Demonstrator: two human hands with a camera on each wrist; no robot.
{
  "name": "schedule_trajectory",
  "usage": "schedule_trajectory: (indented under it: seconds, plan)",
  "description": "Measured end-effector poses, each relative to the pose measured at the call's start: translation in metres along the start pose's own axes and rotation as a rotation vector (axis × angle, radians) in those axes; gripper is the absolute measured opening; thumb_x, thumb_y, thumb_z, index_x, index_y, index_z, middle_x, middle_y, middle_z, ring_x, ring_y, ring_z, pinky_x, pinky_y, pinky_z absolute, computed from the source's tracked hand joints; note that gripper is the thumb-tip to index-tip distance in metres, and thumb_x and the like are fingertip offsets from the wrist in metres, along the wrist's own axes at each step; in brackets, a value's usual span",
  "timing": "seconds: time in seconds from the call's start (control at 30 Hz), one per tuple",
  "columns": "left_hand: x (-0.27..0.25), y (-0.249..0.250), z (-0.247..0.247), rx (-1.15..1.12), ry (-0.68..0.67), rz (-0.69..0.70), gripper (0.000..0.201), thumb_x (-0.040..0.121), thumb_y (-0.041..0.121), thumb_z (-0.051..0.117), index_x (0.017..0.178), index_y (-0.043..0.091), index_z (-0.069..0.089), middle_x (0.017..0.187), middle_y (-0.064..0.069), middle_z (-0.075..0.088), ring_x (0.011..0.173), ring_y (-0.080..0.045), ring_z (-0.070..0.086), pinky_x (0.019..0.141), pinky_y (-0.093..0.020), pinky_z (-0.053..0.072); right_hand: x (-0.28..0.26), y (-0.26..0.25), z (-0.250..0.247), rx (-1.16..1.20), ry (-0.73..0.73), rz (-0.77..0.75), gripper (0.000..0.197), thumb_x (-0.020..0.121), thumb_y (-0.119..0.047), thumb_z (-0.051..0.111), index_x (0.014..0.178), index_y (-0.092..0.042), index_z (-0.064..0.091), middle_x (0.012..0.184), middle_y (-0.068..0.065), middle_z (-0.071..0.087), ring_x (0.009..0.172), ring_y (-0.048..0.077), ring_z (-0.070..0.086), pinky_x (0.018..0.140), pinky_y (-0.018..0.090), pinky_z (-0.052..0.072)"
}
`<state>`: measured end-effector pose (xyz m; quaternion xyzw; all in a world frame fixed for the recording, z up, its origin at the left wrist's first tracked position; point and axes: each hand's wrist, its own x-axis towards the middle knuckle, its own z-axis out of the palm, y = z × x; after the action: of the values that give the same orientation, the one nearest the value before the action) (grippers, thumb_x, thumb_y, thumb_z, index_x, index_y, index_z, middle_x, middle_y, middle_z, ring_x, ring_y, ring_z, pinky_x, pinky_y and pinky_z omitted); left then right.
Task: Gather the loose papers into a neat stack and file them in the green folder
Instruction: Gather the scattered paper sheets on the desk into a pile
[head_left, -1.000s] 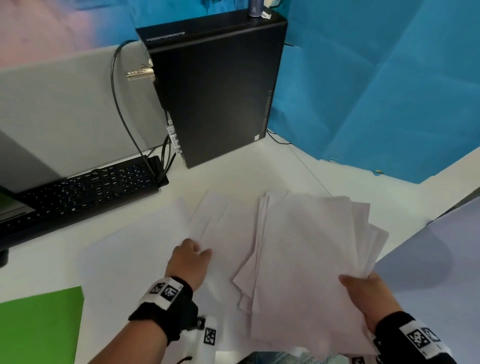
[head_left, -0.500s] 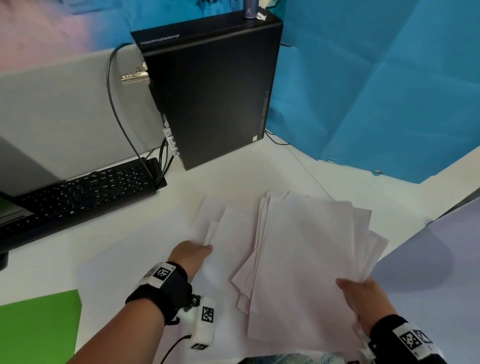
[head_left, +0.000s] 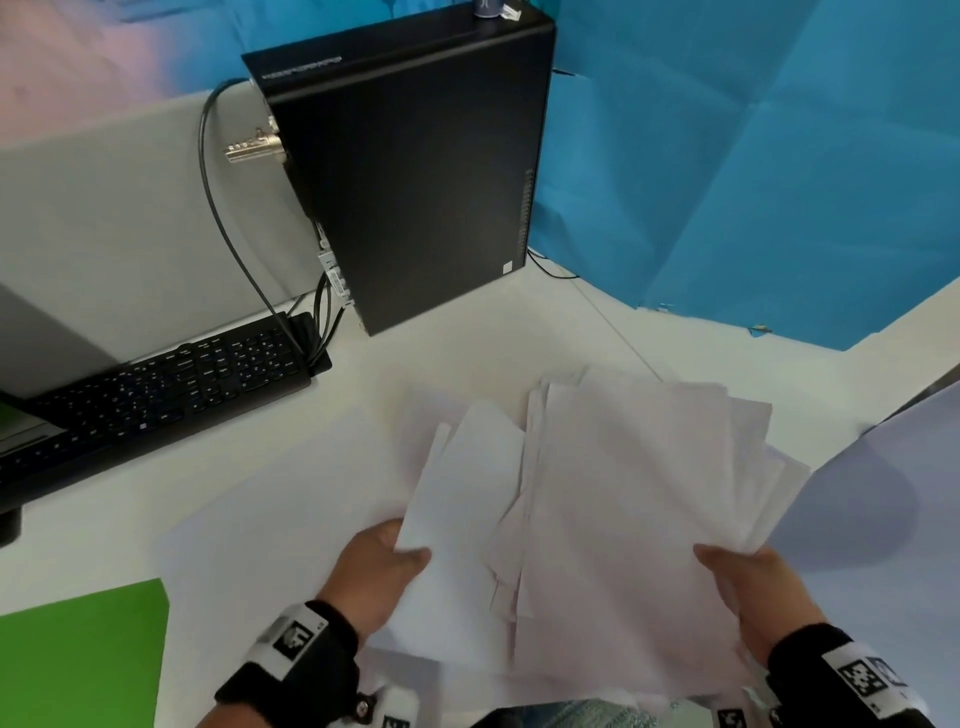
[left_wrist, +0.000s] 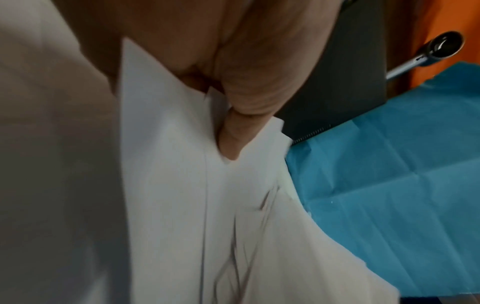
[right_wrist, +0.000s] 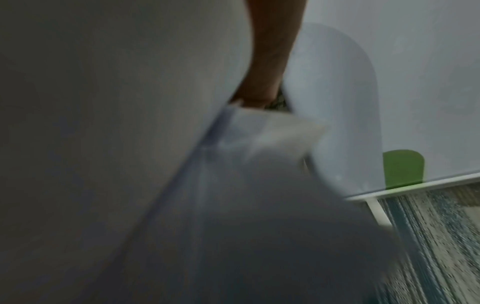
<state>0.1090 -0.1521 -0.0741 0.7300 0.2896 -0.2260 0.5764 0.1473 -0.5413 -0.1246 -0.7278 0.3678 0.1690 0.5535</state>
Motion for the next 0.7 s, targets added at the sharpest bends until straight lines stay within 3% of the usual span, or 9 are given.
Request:
schedule_trajectory:
  seconds: [0.03, 0.1, 0.2, 0.27, 0.33, 0.4, 0.53, 0.63, 0.7]
  plan:
    - [0.006, 0.004, -0.012, 0.045, 0.008, 0.027, 0.018, 0.082, 0.002, 0.071, 0.093, 0.016, 0.076, 0.083, -0.001, 0.079, 0.083, -0.028, 0.074, 0.072, -0.031, 0.056, -0.006, -0.010, -0.005, 0.011, 0.014, -0.021, 0.032, 0.073, -0.022, 0.079, 0.096, -0.001, 0.072, 0.098, 0.021, 0.076, 0.081, 0.033, 0.070, 0.090, 0.050, 0.055]
    - [0.021, 0.016, -0.043, 0.229, 0.014, 0.100, 0.014, 0.082, 0.005, 0.070, 0.090, 0.015, 0.075, 0.085, -0.004, 0.079, 0.082, -0.026, 0.073, 0.078, -0.036, 0.056, -0.014, -0.025, -0.025, 0.048, 0.054, -0.069, 0.015, 0.086, -0.008, 0.071, 0.099, 0.001, 0.072, 0.091, 0.021, 0.074, 0.070, 0.027, 0.066, 0.071, 0.036, 0.053]
    - [0.042, 0.042, -0.084, 0.652, 0.049, 0.139, 0.015, 0.087, 0.010, 0.066, 0.098, 0.016, 0.073, 0.096, -0.005, 0.076, 0.092, -0.024, 0.070, 0.087, -0.032, 0.052, -0.014, -0.038, -0.058, 0.075, 0.085, -0.139, 0.017, 0.091, 0.001, 0.064, 0.106, 0.005, 0.069, 0.071, 0.008, 0.077, 0.053, 0.017, 0.068, 0.054, 0.027, 0.051]
    - [0.053, 0.055, -0.100, 0.789, 0.070, 0.103, 0.023, 0.087, 0.014, 0.066, 0.110, 0.014, 0.071, 0.104, -0.006, 0.073, 0.098, -0.024, 0.065, 0.085, -0.026, 0.047, -0.006, -0.037, -0.075, 0.131, 0.103, -0.130, 0.023, 0.090, 0.004, 0.062, 0.113, 0.007, 0.066, 0.072, 0.005, 0.078, 0.045, 0.008, 0.067, 0.046, 0.017, 0.054]
    - [0.061, 0.067, -0.107, 0.858, 0.055, 0.071, 0.028, 0.088, 0.016, 0.066, 0.116, 0.012, 0.069, 0.112, -0.008, 0.070, 0.105, -0.025, 0.063, 0.086, -0.024, 0.043, 0.004, -0.034, -0.088, 0.161, 0.108, -0.119, 0.030, 0.090, 0.005, 0.061, 0.119, 0.008, 0.063, 0.079, 0.007, 0.079, 0.047, 0.009, 0.069, 0.046, 0.018, 0.056]
    - [0.065, 0.076, -0.108, 0.947, 0.032, 0.084, 0.033, 0.090, 0.018, 0.064, 0.122, 0.013, 0.067, 0.124, -0.009, 0.067, 0.114, -0.026, 0.060, 0.091, -0.025, 0.041, 0.011, -0.032, -0.097, 0.202, 0.098, -0.120, 0.038, 0.089, 0.008, 0.060, 0.126, 0.007, 0.060, 0.095, 0.014, 0.076, 0.056, 0.013, 0.073, 0.055, 0.024, 0.061]
    - [0.069, 0.106, -0.086, 1.149, 0.008, 0.179, 0.048, 0.095, 0.024, 0.057, 0.142, 0.021, 0.051, 0.143, -0.006, 0.054, 0.130, -0.023, 0.051, 0.101, -0.025, 0.036, 0.017, -0.027, -0.109, 0.175, 0.100, -0.131, 0.032, 0.088, 0.005, 0.062, 0.119, 0.007, 0.064, 0.076, 0.003, 0.079, 0.053, 0.013, 0.073, 0.051, 0.023, 0.060]
    - [0.071, 0.127, -0.056, 1.247, -0.086, 0.231, 0.052, 0.097, 0.023, 0.056, 0.147, 0.023, 0.043, 0.147, -0.004, 0.050, 0.133, -0.021, 0.048, 0.105, -0.026, 0.035, 0.022, -0.018, -0.112, 0.165, 0.110, -0.136, 0.029, 0.086, 0.001, 0.066, 0.114, 0.004, 0.067, 0.088, 0.017, 0.079, 0.058, 0.018, 0.074, 0.056, 0.027, 0.060]
    - [0.072, 0.134, -0.036, 1.295, -0.203, 0.265, 0.055, 0.096, 0.021, 0.056, 0.148, 0.025, 0.042, 0.148, -0.003, 0.049, 0.133, -0.021, 0.048, 0.104, -0.024, 0.035, 0.022, -0.015, -0.112, 0.178, 0.100, -0.139, 0.027, 0.086, 0.002, 0.065, 0.113, 0.003, 0.068, 0.085, 0.014, 0.079, 0.060, 0.019, 0.075, 0.056, 0.027, 0.061]
